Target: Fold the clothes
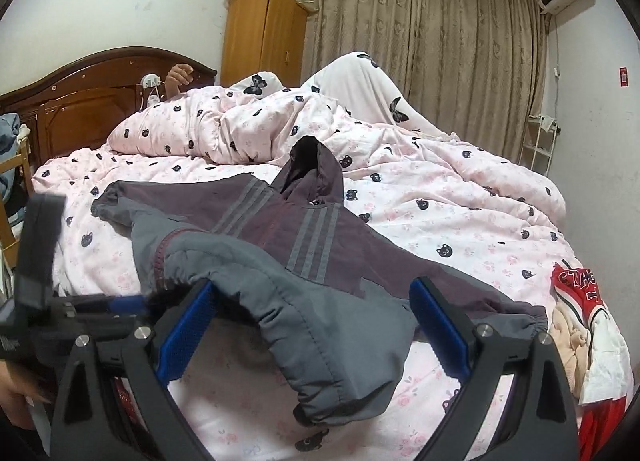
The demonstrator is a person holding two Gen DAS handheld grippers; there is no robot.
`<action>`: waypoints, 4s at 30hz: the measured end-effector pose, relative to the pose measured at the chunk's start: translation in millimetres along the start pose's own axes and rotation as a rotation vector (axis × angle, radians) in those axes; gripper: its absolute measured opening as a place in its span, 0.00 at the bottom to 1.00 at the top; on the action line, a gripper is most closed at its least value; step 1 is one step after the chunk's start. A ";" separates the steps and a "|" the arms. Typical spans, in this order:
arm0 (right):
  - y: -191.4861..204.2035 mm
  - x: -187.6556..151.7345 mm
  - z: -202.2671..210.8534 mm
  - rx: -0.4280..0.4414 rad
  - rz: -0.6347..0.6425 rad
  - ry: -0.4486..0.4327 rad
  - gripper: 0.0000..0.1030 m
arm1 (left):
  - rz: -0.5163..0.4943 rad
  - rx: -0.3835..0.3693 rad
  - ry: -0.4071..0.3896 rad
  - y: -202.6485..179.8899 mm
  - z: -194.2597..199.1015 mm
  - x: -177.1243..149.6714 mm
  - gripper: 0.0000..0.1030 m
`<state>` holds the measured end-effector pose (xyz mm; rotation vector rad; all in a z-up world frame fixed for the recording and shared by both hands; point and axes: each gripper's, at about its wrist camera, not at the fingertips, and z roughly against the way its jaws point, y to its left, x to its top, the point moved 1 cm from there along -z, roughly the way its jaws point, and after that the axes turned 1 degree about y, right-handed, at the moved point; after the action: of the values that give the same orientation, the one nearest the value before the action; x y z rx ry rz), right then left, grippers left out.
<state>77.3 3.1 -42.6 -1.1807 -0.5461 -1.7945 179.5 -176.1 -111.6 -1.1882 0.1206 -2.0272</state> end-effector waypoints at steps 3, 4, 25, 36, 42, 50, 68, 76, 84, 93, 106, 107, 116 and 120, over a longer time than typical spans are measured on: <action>-2.1 -4.0 -3.6 -0.049 0.006 0.001 0.95 | 0.021 0.023 -0.055 6.9 10.4 10.6 0.54; -3.7 -6.0 -5.9 -0.067 0.004 0.008 0.95 | 0.034 0.016 -0.067 8.9 12.4 15.4 0.54; -47.6 -31.0 -9.2 -0.310 -0.140 0.151 0.95 | 0.036 0.161 -0.054 28.4 58.7 -11.8 0.54; -57.3 -34.0 -13.9 -0.328 -0.166 0.171 0.95 | 0.059 0.031 0.149 27.9 40.8 -32.9 0.54; -53.7 -38.9 -19.5 -0.332 -0.146 0.201 0.95 | 0.046 0.005 0.138 15.5 42.3 -34.3 0.54; -53.9 -40.3 -20.9 -0.328 -0.149 0.207 0.95 | 0.008 -0.024 0.128 3.6 43.0 -28.2 0.54; -55.9 -42.5 -24.3 -0.321 -0.163 0.220 0.95 | -0.279 0.098 0.045 -51.7 50.2 -29.1 0.54; -57.4 -43.0 -25.1 -0.315 -0.169 0.223 0.95 | -0.600 0.303 0.021 -102.3 23.1 -49.5 0.55; -59.6 -44.2 -25.4 -0.309 -0.177 0.226 0.95 | -0.569 0.461 -0.039 -76.3 17.8 -38.1 0.55; -57.6 -48.4 -31.8 -0.339 -0.156 0.266 0.95 | -0.386 0.610 0.022 -8.5 18.9 -34.3 0.76; -56.3 -44.2 -23.3 -0.365 -0.143 0.241 0.95 | -0.255 0.353 0.054 -6.1 49.0 -33.7 0.76; -55.3 -44.4 -22.9 -0.365 -0.140 0.242 0.95 | -0.271 0.394 0.048 -6.5 47.2 -34.0 0.76; -25.5 -77.1 -44.2 -0.304 -0.088 0.441 0.95 | -0.303 0.529 -0.043 -2.2 63.4 -29.9 0.76; -27.3 -80.7 -44.8 -0.399 -0.056 0.465 0.95 | -0.341 0.587 -0.099 -2.9 78.2 -22.1 0.76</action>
<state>43.6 18.7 -131.4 -0.9530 0.0545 -2.2024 244.6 -137.4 -82.1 -0.9640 -0.7217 -2.0682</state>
